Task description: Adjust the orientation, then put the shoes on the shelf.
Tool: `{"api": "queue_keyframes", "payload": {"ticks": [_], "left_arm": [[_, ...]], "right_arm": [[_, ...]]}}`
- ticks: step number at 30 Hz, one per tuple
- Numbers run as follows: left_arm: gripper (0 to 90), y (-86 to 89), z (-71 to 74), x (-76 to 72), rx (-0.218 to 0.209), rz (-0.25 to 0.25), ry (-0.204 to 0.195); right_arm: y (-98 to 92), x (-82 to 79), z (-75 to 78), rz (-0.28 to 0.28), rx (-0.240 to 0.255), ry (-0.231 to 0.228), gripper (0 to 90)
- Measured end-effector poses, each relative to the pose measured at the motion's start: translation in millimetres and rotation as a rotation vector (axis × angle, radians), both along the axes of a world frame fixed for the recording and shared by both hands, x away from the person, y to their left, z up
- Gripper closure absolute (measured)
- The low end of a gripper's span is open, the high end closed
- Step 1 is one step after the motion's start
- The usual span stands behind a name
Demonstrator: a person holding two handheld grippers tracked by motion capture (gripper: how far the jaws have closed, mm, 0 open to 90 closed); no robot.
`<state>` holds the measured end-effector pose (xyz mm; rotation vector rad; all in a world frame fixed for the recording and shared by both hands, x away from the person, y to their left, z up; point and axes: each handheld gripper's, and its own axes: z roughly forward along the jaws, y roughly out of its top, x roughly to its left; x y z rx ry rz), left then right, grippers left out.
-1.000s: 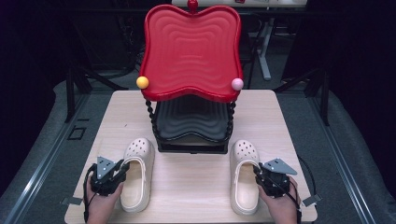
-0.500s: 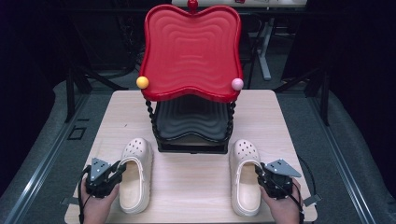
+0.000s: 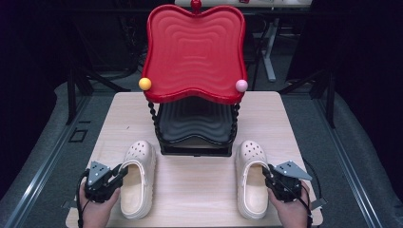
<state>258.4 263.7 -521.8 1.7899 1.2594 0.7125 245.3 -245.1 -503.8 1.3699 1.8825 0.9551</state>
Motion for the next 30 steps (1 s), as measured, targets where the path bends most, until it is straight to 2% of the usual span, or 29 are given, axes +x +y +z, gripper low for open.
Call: {"api": "queue_keyframes", "payload": {"ticks": [8,12,16,18,22,30], "left_arm": [[75.0,2.0,12.9,-6.2,-0.007,-0.022,-0.003],[75.0,1.9,20.9,-11.2,0.012,-0.034,0.000],[75.0,3.5,24.1,-15.7,0.000,-0.043,0.010],[75.0,3.2,25.6,-17.4,-0.016,-0.051,0.013],[75.0,-2.1,32.2,-21.4,-0.005,-0.078,0.010],[75.0,-17.6,55.0,-29.8,0.000,-0.146,-0.027]], "right_arm": [[3.9,-1.8,6.4,0.013,-0.013,-0.011,75.3],[5.6,-6.2,13.1,0.027,-0.024,0.003,75.3],[5.7,-12.6,21.9,0.041,-0.031,0.012,75.3],[6.3,-15.2,26.9,0.042,-0.017,-0.002,75.3],[9.2,-21.1,37.4,0.057,-0.008,-0.018,75.4],[21.5,-36.3,55.8,0.113,-0.006,-0.062,75.4]]}}
